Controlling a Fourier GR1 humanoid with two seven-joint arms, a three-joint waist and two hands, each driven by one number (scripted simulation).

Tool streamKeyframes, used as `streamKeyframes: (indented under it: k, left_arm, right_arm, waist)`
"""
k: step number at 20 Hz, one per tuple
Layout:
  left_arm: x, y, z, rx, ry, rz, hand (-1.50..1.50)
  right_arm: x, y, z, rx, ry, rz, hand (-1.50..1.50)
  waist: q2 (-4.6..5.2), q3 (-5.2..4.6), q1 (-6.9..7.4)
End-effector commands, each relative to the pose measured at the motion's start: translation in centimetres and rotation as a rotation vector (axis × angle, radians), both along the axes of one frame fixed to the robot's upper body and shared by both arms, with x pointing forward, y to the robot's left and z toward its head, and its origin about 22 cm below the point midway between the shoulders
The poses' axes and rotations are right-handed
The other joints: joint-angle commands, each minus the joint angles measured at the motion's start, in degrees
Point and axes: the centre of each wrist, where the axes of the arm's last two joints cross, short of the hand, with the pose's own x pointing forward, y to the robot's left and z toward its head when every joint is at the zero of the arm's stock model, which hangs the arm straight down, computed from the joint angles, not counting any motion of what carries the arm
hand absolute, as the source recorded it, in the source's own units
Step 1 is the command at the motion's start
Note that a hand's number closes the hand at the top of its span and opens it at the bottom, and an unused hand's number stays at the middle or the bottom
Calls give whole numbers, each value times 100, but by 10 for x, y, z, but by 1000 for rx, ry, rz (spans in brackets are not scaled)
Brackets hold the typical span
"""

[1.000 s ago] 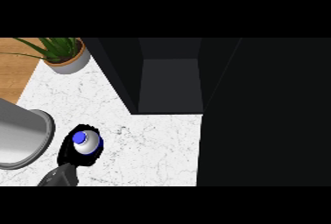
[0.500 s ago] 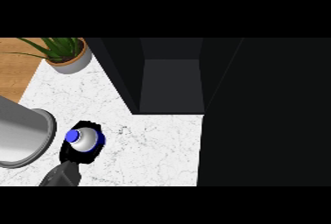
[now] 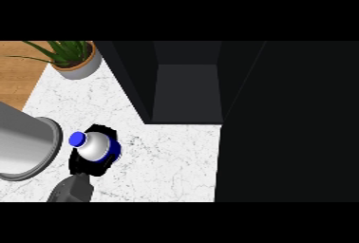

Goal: Pick up the bottled water, place it into the cabinet and close the cabinet

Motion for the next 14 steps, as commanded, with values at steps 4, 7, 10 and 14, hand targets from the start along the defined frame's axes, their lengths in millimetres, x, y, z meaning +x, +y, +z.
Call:
streamKeyframes:
  k: [4,7,10,14]
  left_arm:
    - [2,-48,53,23,-84,-26,150]
    - [26,-70,65,86,-104,-17,150]
    - [14,-95,88,80,-108,-41,150]
    - [42,-109,140,127,-112,-33,150]
  right_arm:
    - [-4,14,-5,22,13,24,-150]
    - [-7,9,0,17,5,39,-150]
    - [4,23,4,12,-1,24,-150]
    - [-4,7,-2,14,-1,16,-150]
  waist:
    - [0,-2,-26]
    - [18,-6,-84]
    - [12,-5,-51]
    - [9,-2,-66]
